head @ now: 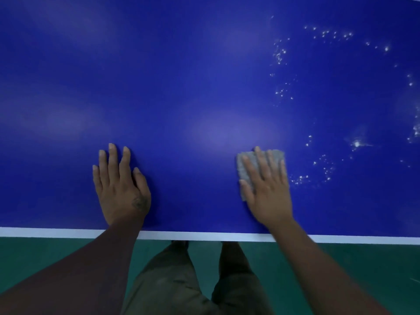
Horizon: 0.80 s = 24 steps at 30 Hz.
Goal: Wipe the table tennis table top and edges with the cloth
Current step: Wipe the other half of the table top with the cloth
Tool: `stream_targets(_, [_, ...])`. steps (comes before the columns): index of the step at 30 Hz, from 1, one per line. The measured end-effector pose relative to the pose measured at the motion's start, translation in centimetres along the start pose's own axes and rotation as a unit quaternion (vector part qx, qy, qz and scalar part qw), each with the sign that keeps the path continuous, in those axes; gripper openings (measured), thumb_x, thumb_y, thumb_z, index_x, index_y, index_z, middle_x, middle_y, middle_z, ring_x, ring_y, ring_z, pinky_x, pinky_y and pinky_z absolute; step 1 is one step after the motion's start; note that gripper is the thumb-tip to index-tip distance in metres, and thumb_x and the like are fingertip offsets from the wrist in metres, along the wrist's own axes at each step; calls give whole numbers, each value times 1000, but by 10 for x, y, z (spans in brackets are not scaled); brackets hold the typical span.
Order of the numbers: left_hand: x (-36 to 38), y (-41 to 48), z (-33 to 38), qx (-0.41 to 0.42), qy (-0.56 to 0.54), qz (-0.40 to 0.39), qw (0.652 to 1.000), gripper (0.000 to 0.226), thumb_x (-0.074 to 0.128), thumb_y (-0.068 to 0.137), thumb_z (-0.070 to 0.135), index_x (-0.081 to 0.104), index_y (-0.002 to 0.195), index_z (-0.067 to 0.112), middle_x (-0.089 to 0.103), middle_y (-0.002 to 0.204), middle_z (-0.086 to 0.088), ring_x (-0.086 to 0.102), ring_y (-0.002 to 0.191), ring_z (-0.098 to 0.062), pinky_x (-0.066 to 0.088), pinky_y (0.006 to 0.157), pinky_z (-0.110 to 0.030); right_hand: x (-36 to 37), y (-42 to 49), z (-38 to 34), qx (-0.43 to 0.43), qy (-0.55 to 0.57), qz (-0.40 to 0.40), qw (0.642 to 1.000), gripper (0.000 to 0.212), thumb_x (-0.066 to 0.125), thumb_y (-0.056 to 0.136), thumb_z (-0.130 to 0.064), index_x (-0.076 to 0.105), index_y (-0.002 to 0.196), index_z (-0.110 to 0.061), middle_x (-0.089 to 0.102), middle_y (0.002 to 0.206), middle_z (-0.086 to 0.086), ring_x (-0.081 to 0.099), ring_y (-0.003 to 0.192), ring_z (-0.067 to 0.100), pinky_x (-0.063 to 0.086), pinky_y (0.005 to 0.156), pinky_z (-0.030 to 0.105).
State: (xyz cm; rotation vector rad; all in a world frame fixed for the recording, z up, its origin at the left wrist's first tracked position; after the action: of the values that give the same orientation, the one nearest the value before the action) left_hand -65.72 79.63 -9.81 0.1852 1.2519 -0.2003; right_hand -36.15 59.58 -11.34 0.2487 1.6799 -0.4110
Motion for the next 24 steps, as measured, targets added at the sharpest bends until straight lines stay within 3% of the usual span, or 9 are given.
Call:
stream_targets(3, [-2, -1, 2, 0, -4, 1, 1000, 57, 39, 110, 26, 41, 165, 11, 25, 178, -9, 12, 168, -26, 9, 136, -52, -5, 8, 47, 60, -13, -16, 998, 64, 19, 114, -54, 20, 171, -26, 14, 179, 6, 8, 166, 32, 15, 130, 63])
stream_targets(7, [0, -1, 2, -1, 0, 3, 1000, 57, 39, 109, 27, 42, 164, 12, 25, 178, -8, 11, 168, -25, 9, 136, -50, -8, 38, 25, 91, 1, -1, 996, 66, 25, 112, -57, 20, 171, -28, 15, 178, 10, 8, 165, 37, 9, 131, 64])
stream_targets(12, [3, -2, 4, 5, 14, 18, 1000, 54, 38, 111, 26, 44, 162, 10, 29, 176, -10, 16, 167, -28, 10, 136, -49, -4, 64, -73, -64, 58, 4, 996, 67, 30, 111, -59, 22, 170, -30, 15, 179, 6, 8, 166, 32, 11, 131, 61])
stream_targets(14, [4, -3, 4, -27, -5, 26, 999, 52, 40, 110, 24, 47, 160, 7, 34, 174, -11, 20, 166, -30, 14, 135, -51, -1, 55, -77, -99, 69, 4, 993, 63, 31, 113, -53, 21, 170, -30, 15, 179, 4, 7, 166, 29, 12, 132, 59])
stream_targets(16, [4, -6, 17, -54, -48, 40, 997, 53, 44, 107, 21, 47, 158, 6, 40, 170, -11, 27, 163, -29, 20, 134, -53, 0, 40, -52, -120, 61, 9, 991, 61, 33, 114, -49, 20, 171, -30, 15, 179, 2, 6, 166, 28, 13, 132, 59])
stream_targets(19, [11, 7, 76, 4, -106, 52, 993, 56, 51, 104, 17, 46, 159, 6, 43, 168, -12, 33, 161, -29, 28, 131, -54, -4, 17, 18, -102, 42, 20, 994, 61, 34, 114, -49, 20, 170, -32, 14, 179, 1, 8, 166, 28, 13, 132, 60])
stream_targets(22, [36, 35, 135, 24, -83, 44, 995, 57, 53, 107, 21, 43, 162, 8, 35, 174, -8, 26, 164, -27, 19, 135, -46, -8, 0, 89, -67, 25, 9, 997, 61, 31, 113, -51, 21, 170, -31, 13, 179, 2, 11, 166, 31, 12, 132, 61])
stream_targets(24, [47, 45, 143, -56, -26, 59, 996, 60, 46, 111, 32, 36, 165, 9, 27, 177, -8, 21, 166, -26, 11, 136, -42, -7, -5, 113, -62, 16, -5, 998, 61, 27, 114, -51, 22, 171, -28, 13, 179, 3, 11, 166, 32, 13, 132, 63])
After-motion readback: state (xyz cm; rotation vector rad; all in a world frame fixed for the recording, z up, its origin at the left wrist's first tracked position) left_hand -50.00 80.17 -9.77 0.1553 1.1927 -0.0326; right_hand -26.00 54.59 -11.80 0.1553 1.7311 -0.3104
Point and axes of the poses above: each hand's wrist, its own y-axis towards the middle knuckle, its own x-axis out of the palm, z = x × y, the point moved 9 cm from there along y, towards the middle knuckle
